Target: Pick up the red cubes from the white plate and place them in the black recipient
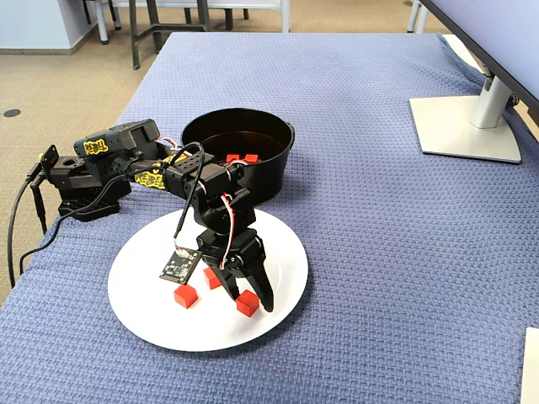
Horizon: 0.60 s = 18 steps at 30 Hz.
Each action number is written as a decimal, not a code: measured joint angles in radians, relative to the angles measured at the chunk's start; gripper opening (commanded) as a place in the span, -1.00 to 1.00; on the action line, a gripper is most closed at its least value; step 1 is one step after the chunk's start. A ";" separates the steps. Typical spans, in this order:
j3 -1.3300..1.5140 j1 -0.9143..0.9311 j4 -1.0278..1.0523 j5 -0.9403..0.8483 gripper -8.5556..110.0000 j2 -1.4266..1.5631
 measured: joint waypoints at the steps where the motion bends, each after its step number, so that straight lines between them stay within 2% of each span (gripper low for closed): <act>1: 0.000 0.000 0.000 0.000 -0.51 0.000; 3: 0.000 0.000 0.000 -0.003 -0.55 0.000; 6: 0.000 0.000 0.000 -0.003 -0.78 0.000; 8: 0.000 0.000 0.000 -0.003 -0.86 0.000; 18: 0.025 0.000 0.000 0.008 -0.86 0.015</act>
